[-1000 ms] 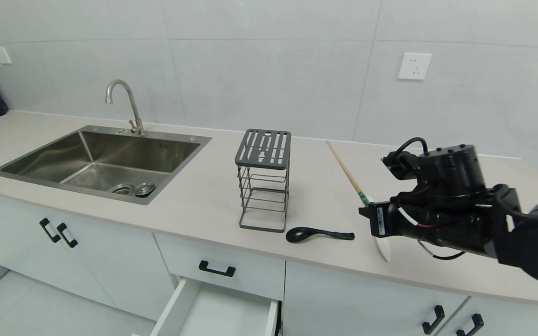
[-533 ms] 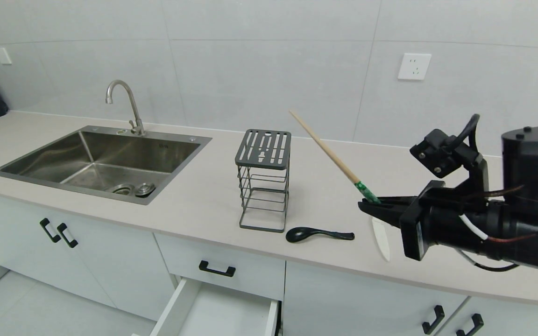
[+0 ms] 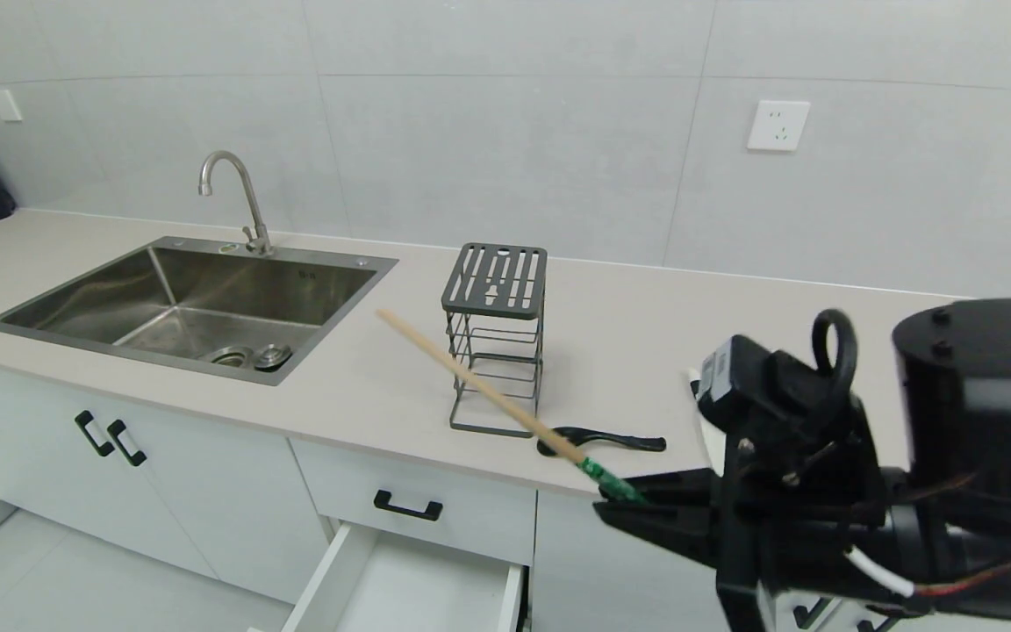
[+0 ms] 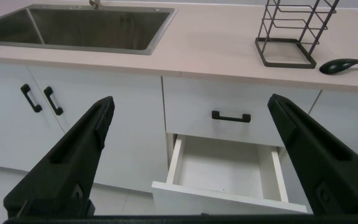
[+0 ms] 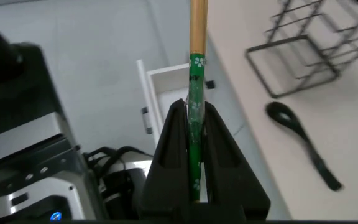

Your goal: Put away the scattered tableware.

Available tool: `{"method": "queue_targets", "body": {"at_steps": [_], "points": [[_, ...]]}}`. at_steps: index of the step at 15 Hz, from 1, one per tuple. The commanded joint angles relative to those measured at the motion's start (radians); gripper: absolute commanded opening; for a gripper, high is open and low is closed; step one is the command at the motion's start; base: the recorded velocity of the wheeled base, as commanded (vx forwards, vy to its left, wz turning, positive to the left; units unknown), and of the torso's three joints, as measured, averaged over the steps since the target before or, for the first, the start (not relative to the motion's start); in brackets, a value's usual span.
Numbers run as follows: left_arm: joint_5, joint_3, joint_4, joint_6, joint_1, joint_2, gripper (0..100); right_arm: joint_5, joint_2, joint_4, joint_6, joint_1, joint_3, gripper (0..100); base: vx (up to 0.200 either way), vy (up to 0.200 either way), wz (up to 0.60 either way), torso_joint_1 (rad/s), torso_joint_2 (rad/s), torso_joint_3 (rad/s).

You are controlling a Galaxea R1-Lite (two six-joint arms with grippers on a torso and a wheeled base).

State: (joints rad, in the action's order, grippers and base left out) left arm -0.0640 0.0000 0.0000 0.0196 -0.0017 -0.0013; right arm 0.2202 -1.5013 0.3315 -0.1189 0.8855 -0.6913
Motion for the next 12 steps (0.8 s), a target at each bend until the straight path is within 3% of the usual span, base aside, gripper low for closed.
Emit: {"method": "queue_targets", "body": {"at_steps": [1, 5, 12], "points": [[0.0, 0.0, 0.0, 0.0, 0.0, 0.001, 100, 0.002, -0.12, 0.001, 0.005, 0.098, -0.024, 0, 0.0, 0.0, 0.0, 0.0, 0.0, 0.0], [0.0, 0.0, 0.0, 0.0, 0.0, 0.001, 100, -0.002, -0.315, 0.0, 0.007, 0.147, -0.202, 0, 0.0, 0.0, 0.0, 0.0, 0.0, 0.0], [0.0, 0.0, 0.0, 0.0, 0.0, 0.001, 100, -0.03, -0.399, -0.132, 0.027, 0.104, -0.197, 0, 0.0, 0.0, 0.0, 0.0, 0.0, 0.0]]}}
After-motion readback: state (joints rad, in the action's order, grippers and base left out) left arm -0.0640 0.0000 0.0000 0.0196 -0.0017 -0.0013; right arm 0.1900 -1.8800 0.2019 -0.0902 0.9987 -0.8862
